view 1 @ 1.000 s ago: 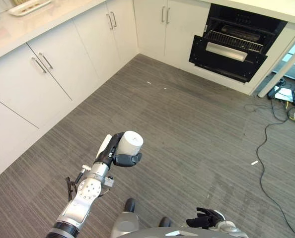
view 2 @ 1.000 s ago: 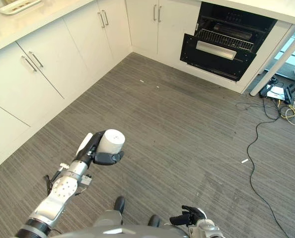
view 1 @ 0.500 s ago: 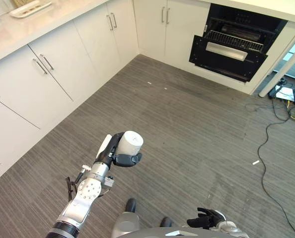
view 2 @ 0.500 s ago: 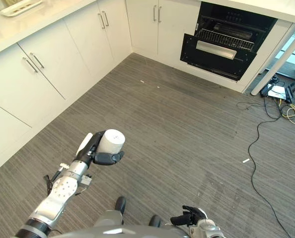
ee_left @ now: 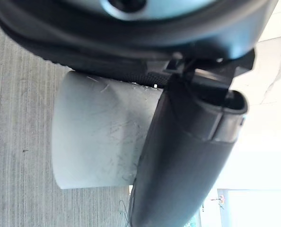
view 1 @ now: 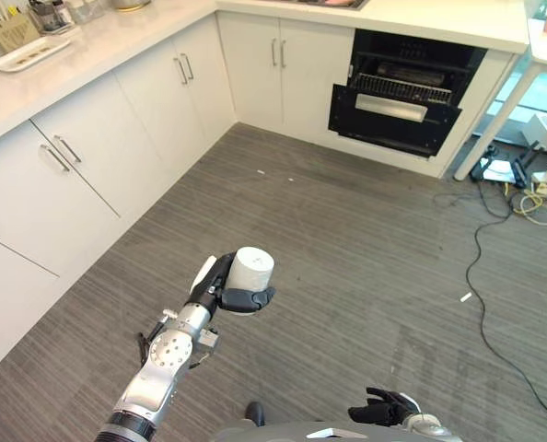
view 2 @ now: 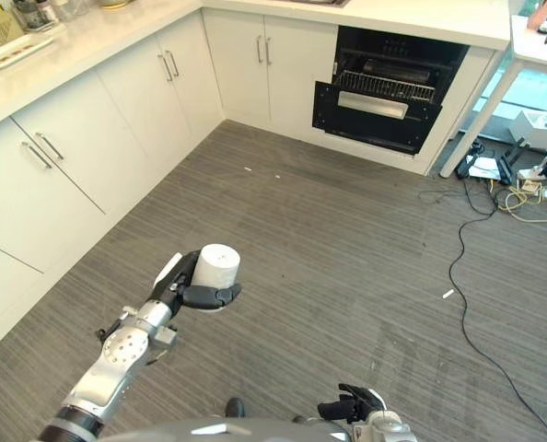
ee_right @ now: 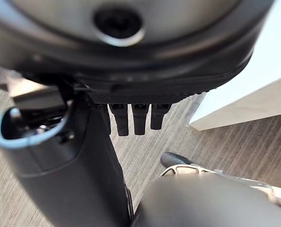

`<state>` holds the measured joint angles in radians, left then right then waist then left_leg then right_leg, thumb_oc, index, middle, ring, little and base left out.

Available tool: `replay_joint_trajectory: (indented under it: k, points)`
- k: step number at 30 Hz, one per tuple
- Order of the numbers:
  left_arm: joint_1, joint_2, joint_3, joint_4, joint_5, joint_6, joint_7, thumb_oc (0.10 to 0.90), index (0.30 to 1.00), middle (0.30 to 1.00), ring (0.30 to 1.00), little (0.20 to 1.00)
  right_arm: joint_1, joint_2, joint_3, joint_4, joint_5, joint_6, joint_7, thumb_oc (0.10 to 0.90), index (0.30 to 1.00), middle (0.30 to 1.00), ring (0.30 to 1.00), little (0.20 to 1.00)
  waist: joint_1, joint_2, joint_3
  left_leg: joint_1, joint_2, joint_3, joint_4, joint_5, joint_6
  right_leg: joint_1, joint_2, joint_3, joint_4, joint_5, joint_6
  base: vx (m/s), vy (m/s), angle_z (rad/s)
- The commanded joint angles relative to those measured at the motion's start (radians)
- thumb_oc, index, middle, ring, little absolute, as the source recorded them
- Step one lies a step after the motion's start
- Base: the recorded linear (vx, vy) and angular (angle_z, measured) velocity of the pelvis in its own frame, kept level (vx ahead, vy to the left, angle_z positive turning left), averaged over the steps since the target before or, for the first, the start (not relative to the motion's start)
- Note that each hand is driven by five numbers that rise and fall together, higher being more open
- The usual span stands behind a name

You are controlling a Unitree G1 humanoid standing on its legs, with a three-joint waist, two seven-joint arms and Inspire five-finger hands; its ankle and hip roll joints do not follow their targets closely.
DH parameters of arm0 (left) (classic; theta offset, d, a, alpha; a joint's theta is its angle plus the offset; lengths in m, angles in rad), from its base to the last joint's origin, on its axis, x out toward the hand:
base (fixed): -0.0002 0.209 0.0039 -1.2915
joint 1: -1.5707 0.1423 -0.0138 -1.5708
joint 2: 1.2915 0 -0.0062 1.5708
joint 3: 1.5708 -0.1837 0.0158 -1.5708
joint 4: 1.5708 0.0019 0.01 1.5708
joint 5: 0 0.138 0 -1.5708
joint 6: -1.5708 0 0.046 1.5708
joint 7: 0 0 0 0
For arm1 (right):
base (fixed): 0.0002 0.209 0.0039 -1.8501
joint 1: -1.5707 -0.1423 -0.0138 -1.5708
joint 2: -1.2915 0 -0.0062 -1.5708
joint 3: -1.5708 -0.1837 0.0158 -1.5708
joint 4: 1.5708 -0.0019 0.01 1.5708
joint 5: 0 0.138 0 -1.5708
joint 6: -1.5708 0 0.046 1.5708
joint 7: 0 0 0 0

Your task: Place the dishes in the dishwasher.

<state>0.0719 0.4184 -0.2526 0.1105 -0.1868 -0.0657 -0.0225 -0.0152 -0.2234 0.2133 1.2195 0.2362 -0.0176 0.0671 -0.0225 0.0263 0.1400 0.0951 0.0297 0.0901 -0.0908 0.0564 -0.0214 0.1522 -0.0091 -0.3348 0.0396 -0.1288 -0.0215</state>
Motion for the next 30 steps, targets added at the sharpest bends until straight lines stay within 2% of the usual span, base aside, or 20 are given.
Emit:
replay_joint_trajectory:
  k: [1, 4, 5, 7, 9, 10, 11, 12, 13, 15, 18, 20, 21, 23, 25, 26, 27, 28, 29, 30]
  points:
    - [-0.073, 0.042, 0.054, -0.113, -0.011, -0.061, 0.015, 0.4, 0.3, 0.3, 0.3, 0.3, -0.005, 0.03, -0.013, 0.023, -0.001, -0.012, -0.007, 0.8, 0.9, 0.9, 0.9, 0.9, 0.001, -0.041, -0.043, 0.038, -0.093, -0.021, 0.057, -0.14, 0.059, -0.131, -0.161, 0.087, 0.271, 0.102, 0.157, 0.06, 0.223, 0.31]
    - [-0.087, 0.037, 0.039, -0.098, -0.002, -0.059, 0.018, 0.4, 0.3, 0.3, 0.3, 0.3, -0.013, 0.032, -0.018, 0.037, -0.005, -0.01, -0.021, 0.8, 0.9, 0.9, 0.9, 0.9, -0.01, -0.033, -0.03, 0.057, -0.094, -0.059, 0.046, -0.141, 0.072, -0.212, -0.142, 0.129, 0.338, 0.135, 0.147, 0.11, 0.137, 0.48]
    - [-0.088, 0.041, 0.036, -0.097, 0.002, -0.058, 0.015, 0.4, 0.3, 0.3, 0.3, 0.3, -0.017, 0.029, -0.025, 0.041, -0.001, -0.012, -0.028, 0.8, 0.9, 0.9, 0.9, 0.9, -0.022, -0.03, -0.018, 0.073, -0.094, -0.084, 0.035, -0.142, 0.07, -0.274, -0.103, 0.167, 0.284, 0.132, 0.141, 0.16, 0.069, 0.79]
    - [-0.088, 0.04, 0.036, -0.098, 0.002, -0.058, 0.015, 0.4, 0.3, 0.3, 0.3, 0.3, -0.017, 0.029, -0.025, 0.041, -0.001, -0.012, -0.028, 0.8, 0.9, 0.9, 0.9, 0.9, -0.021, -0.028, -0.018, 0.076, -0.091, -0.083, 0.032, -0.144, 0.069, -0.27, -0.099, 0.166, 0.28, 0.132, 0.14, 0.15, 0.026, 0.43]
    - [-0.119, 0.044, 0.015, -0.094, 0.007, -0.062, 0.013, 0.4, 0.3, 0.3, 0.3, 0.3, -0.021, 0.015, -0.065, 0.063, 0.021, -0.012, -0.046, 0.8, 0.9, 0.9, 0.9, 0.9, -0.057, -0.027, 0.002, 0.116, -0.1, -0.147, 0.013, -0.163, 0.058, -0.362, -0.046, 0.23, 0.107, 0.175, 0.163, 0.38, 0.051, 0.54]
    - [-0.12, 0.043, 0.014, -0.093, 0.007, -0.062, 0.013, 0.4, 0.3, 0.3, 0.3, 0.3, -0.021, 0.015, -0.066, 0.064, 0.021, -0.012, -0.046, 0.8, 0.9, 0.9, 0.9, 0.9, -0.059, -0.024, 0.003, 0.118, -0.096, -0.15, 0.011, -0.164, 0.057, -0.356, -0.043, 0.226, 0.101, 0.176, 0.162, 0.32, 0.03, 1.08]
    - [-0.132, 0.045, 0.007, -0.092, 0.009, -0.063, 0.014, 0.4, 0.3, 0.3, 0.3, 0.3, -0.019, 0.012, -0.078, 0.072, 0.03, -0.011, -0.049, 0.8, 0.9, 0.9, 0.9, 0.9, -0.068, -0.025, 0.007, 0.132, -0.094, -0.162, 0.006, -0.173, 0.049, -0.365, -0.041, 0.209, 0.063, 0.189, 0.164, 0.35, -0.001, 0.87]
    - [-0.142, 0.046, 0.0, -0.09, 0.015, -0.061, 0.009, 0.4, 0.3, 0.3, 0.3, 0.3, -0.007, 0.015, -0.092, 0.086, 0.028, -0.005, -0.044, 0.8, 0.9, 0.9, 0.9, 0.9, -0.069, -0.031, 0.0, 0.154, -0.1, -0.164, 0.004, -0.199, 0.038, -0.368, -0.058, 0.109, 0.021, 0.203, 0.168, 0.34, -0.002, 0.83]
    - [-0.142, 0.046, 0.0, -0.09, 0.015, -0.061, 0.009, 0.4, 0.3, 0.3, 0.3, 0.3, -0.007, 0.015, -0.093, 0.086, 0.027, -0.006, -0.043, 0.8, 0.9, 0.9, 0.9, 0.9, -0.075, -0.03, 0.0, 0.154, -0.098, -0.17, 0.004, -0.199, 0.037, -0.364, -0.058, 0.102, 0.017, 0.204, 0.168, 0.37, -0.014, 0.44]
    - [-0.135, 0.045, 0.006, -0.091, 0.019, -0.056, 0.003, 0.4, 0.3, 0.3, 0.3, 0.3, 0.008, 0.014, -0.093, 0.101, 0.008, 0.0, -0.04, 0.8, 0.9, 0.9, 0.9, 0.9, -0.076, -0.038, -0.016, 0.186, -0.103, -0.157, 0.005, -0.218, 0.032, -0.331, -0.068, -0.015, 0.0, 0.197, 0.156, 0.46, -0.03, 0.58]
    - [-0.119, 0.032, 0.003, -0.08, 0.01, -0.06, 0.0, 0.4, 0.3, 0.3, 0.3, 0.3, 0.02, 0.004, -0.092, 0.111, -0.001, 0.003, -0.039, 0.8, 0.9, 0.9, 0.9, 0.9, -0.093, -0.022, -0.052, 0.219, -0.075, -0.165, 0.062, -0.185, 0.004, -0.315, -0.038, -0.011, 0.047, 0.171, 0.119, 0.47, -0.04, 0.43]
    - [-0.105, 0.043, 0.0, -0.089, 0.001, -0.06, -0.005, 0.4, 0.3, 0.3, 0.3, 0.3, 0.024, -0.002, -0.09, 0.106, 0.004, 0.002, -0.037, 0.8, 0.9, 0.9, 0.9, 0.9, -0.095, -0.013, -0.062, 0.189, -0.059, -0.144, 0.205, -0.119, -0.059, -0.275, -0.013, -0.001, 0.045, 0.142, 0.095, 0.5, -0.085, 0.17]
    - [-0.104, 0.054, 0.001, -0.097, 0.006, -0.054, -0.007, 0.4, 0.3, 0.3, 0.3, 0.3, 0.022, -0.003, -0.076, 0.097, 0.001, 0.001, -0.031, 0.8, 0.9, 0.9, 0.9, 0.9, -0.098, -0.022, -0.059, 0.126, -0.054, -0.119, 0.368, -0.054, -0.118, -0.249, -0.006, 0.013, 0.042, 0.135, 0.076, 0.35, -0.103, 0.1]
    - [-0.099, 0.081, 0.027, -0.106, -0.002, -0.053, 0.009, 0.4, 0.3, 0.3, 0.3, 0.3, -0.001, -0.017, -0.044, 0.069, 0.002, -0.001, -0.042, 0.8, 0.9, 0.9, 0.9, 0.9, -0.056, -0.048, -0.015, -0.041, -0.075, -0.113, 0.709, 0.032, -0.169, -0.199, -0.001, 0.053, 0.05, 0.102, 0.041, 0.31, -0.118, 0.0]
    - [-0.099, 0.091, 0.032, -0.098, 0.001, -0.055, 0.031, 0.4, 0.3, 0.3, 0.3, 0.3, -0.016, -0.022, -0.042, 0.074, 0.0, 0.001, -0.058, 0.8, 0.9, 0.9, 0.9, 0.9, -0.029, -0.086, 0.01, -0.167, -0.084, -0.087, 0.838, -0.025, -0.109, -0.17, -0.014, 0.094, 0.052, 0.083, 0.032, 0.34, -0.08, -0.62]
    - [-0.094, 0.086, 0.03, -0.104, 0.0, -0.053, 0.028, 0.4, 0.3, 0.3, 0.3, 0.3, -0.022, -0.021, -0.043, 0.077, 0.003, 0.0, -0.057, 0.8, 0.9, 0.9, 0.9, 0.9, -0.021, -0.098, 0.01, -0.201, -0.033, -0.049, 0.799, -0.06, -0.074, -0.144, -0.021, 0.105, 0.041, 0.085, 0.04, 0.53, -0.014, -1.06]
    - [-0.085, 0.083, 0.029, -0.117, -0.001, -0.048, 0.015, 0.4, 0.3, 0.3, 0.3, 0.3, -0.012, -0.017, -0.046, 0.075, 0.004, -0.001, -0.051, 0.8, 0.9, 0.9, 0.9, 0.9, -0.014, -0.111, 0.003, -0.226, 0.036, 0.003, 0.676, -0.09, -0.05, -0.106, -0.038, 0.106, 0.017, 0.076, 0.054, 0.56, 0.061, -0.82]
    - [-0.078, 0.084, 0.033, -0.125, -0.003, -0.048, 0.007, 0.4, 0.3, 0.3, 0.3, 0.3, -0.01, -0.018, -0.048, 0.074, 0.002, -0.002, -0.053, 0.8, 0.9, 0.9, 0.9, 0.9, -0.004, -0.113, -0.001, -0.211, 0.069, 0.043, 0.544, -0.111, -0.033, -0.078, -0.048, 0.112, 0.001, 0.071, 0.064, 0.71, 0.259, -0.66]
    - [-0.072, 0.089, 0.046, -0.119, 0.009, -0.051, 0.011, 0.4, 0.3, 0.3, 0.3, 0.3, -0.009, -0.024, -0.034, 0.076, -0.015, -0.004, -0.049, 0.8, 0.9, 0.9, 0.9, 0.9, 0.021, -0.105, -0.008, -0.217, 0.102, 0.029, 0.253, -0.056, -0.047, -0.032, -0.044, 0.138, -0.021, 0.039, 0.083, 0.49, 0.24, -0.37]
    - [-0.072, 0.088, 0.046, -0.119, 0.009, -0.051, 0.011, 0.4, 0.3, 0.3, 0.3, 0.3, -0.01, -0.025, -0.034, 0.076, -0.016, -0.004, -0.049, 0.8, 0.9, 0.9, 0.9, 0.9, 0.022, -0.107, -0.009, -0.211, 0.099, 0.032, 0.236, -0.044, -0.047, -0.033, -0.045, 0.139, -0.022, 0.042, 0.082, 0.48, 0.265, -0.33]
